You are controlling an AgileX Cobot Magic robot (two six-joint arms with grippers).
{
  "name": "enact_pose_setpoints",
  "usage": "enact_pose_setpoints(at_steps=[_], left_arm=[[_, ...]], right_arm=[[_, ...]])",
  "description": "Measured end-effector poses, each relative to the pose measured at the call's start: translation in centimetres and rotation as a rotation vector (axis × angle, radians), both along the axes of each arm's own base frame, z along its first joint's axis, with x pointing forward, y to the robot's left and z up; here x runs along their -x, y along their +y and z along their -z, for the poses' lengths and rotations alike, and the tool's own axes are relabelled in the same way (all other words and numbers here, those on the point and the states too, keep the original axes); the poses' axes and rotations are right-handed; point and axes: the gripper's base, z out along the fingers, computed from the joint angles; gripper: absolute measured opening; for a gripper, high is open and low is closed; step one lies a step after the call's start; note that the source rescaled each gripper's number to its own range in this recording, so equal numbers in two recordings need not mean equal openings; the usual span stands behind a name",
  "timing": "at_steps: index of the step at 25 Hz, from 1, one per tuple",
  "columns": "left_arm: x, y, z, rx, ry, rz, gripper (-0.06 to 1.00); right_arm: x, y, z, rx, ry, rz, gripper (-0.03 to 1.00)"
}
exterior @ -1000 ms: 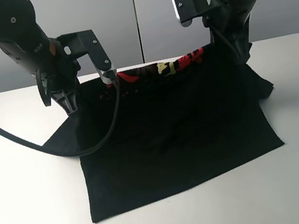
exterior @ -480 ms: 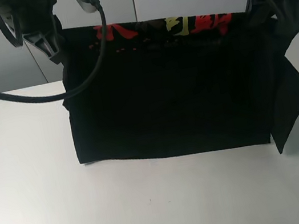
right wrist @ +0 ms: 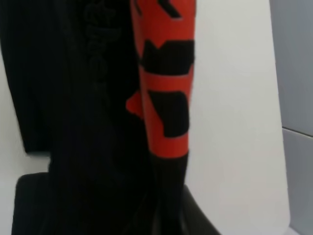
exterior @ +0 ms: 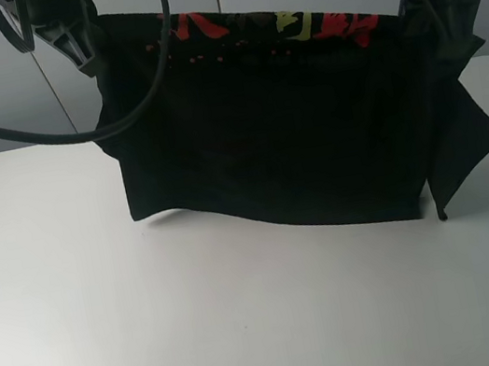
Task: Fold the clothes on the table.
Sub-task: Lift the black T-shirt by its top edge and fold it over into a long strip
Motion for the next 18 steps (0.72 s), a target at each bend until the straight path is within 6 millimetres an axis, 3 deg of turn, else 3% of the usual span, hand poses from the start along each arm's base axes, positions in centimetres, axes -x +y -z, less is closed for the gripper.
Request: enact_pose_setpoints(at_steps=[5, 10, 15, 18], left_arm=[[-2.6, -0.8, 2.1, -0.064, -0.105, 0.038, 0.0], [-5.2, 0.2, 0.8, 0.046, -0.283, -0.008, 0.0], [-6.2, 1.0, -1.8, 0.106, -0.377, -0.045, 0.0], [-6.0, 1.2, -1.0, 0.137, -0.287, -0.106, 0.0]], right_arm=[[-3.3, -0.1, 1.4, 0.082, -0.161, -0.005, 0.0], [-6.1, -1.3, 0.2, 0.076, -0.44, 0.014, 0.0], [-6.7, -1.0, -0.6, 0.048, -0.554, -0.01, 0.0], [-6.3, -1.1, 0.1, -0.019, -0.469, 0.076, 0.0]])
